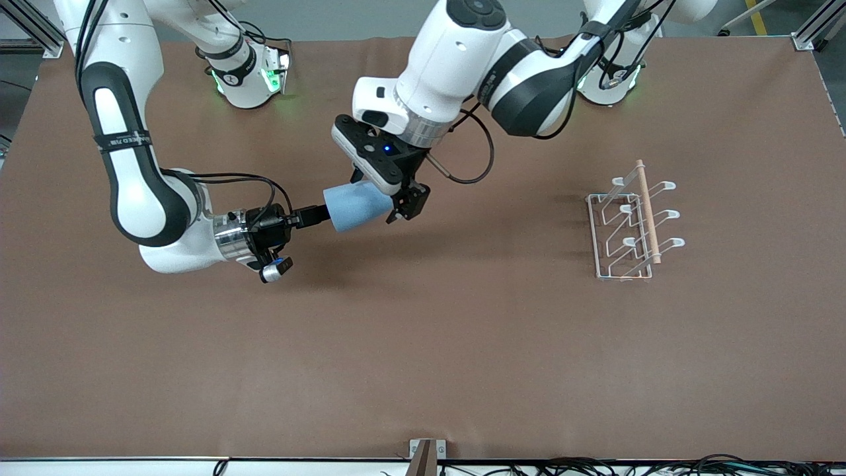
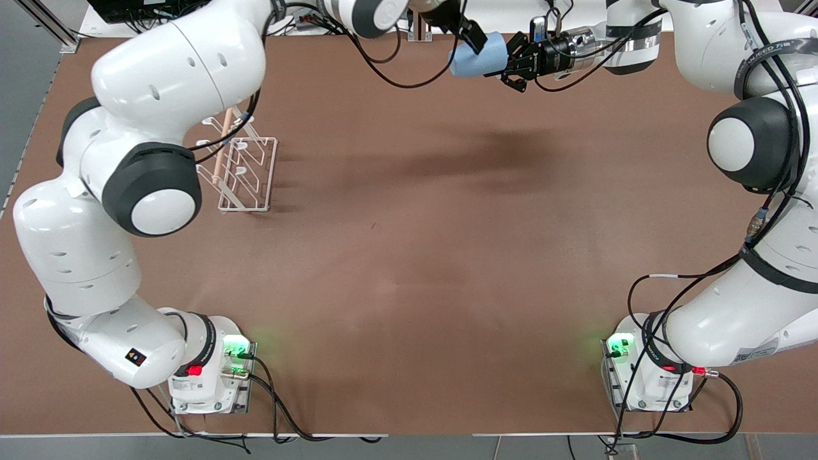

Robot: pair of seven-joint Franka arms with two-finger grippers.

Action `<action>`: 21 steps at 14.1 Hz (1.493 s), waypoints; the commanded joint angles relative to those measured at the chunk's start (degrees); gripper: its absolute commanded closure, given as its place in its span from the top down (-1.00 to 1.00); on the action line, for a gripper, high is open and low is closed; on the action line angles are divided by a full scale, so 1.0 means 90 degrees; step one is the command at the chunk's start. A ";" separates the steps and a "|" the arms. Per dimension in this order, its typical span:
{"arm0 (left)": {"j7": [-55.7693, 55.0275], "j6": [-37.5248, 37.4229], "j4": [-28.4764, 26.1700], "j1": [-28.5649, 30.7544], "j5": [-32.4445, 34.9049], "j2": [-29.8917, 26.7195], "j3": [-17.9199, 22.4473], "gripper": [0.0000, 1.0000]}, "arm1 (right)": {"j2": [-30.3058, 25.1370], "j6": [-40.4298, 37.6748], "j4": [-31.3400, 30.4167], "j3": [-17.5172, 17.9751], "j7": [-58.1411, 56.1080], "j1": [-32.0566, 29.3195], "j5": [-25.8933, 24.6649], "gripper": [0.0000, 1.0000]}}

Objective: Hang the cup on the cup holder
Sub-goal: 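Grasp the cup's rim end with the left gripper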

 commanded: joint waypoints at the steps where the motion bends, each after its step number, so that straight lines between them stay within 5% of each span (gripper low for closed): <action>1: 0.0082 0.0075 0.0162 -0.0145 0.0189 0.0185 0.0065 1.00 | 0.0060 0.0010 0.0110 -0.0042 0.0107 0.0068 0.0095 -1.00; 10: 0.0844 0.0427 0.0133 -0.0272 0.0199 0.0556 0.0056 0.91 | 0.0060 0.0000 0.0101 -0.0052 0.0107 0.0068 0.0085 -1.00; 11: 0.0864 0.0427 0.0114 -0.0272 0.0208 0.0556 0.0056 0.80 | 0.0060 0.0000 0.0101 -0.0052 0.0107 0.0059 0.0085 -1.00; 15: 0.0884 0.0417 0.0104 -0.0253 0.0442 0.0518 0.0046 -0.29 | 0.0060 0.0010 0.0101 -0.0062 0.0097 0.0068 0.0075 -1.00; 16: 0.0884 0.0369 0.0104 -0.0233 0.0472 0.0498 0.0046 -0.37 | 0.0060 0.0010 0.0101 -0.0052 0.0107 0.0068 0.0075 -0.96; 17: 0.0893 0.0330 0.0104 -0.0204 0.0482 0.0459 0.0046 -0.37 | 0.0060 -0.0009 0.0101 -0.0052 0.0107 0.0030 0.0075 -0.37; 18: 0.0893 0.0155 0.0104 -0.0184 0.0482 0.0449 0.0056 -0.38 | 0.0060 -0.0019 0.0091 -0.0062 0.0097 0.0010 0.0066 0.99; 21: 0.0932 -0.0596 0.0104 -0.0097 0.0511 0.0342 0.0075 -0.38 | 0.0050 -0.0019 0.0062 -0.0101 0.0078 -0.0019 0.0046 1.00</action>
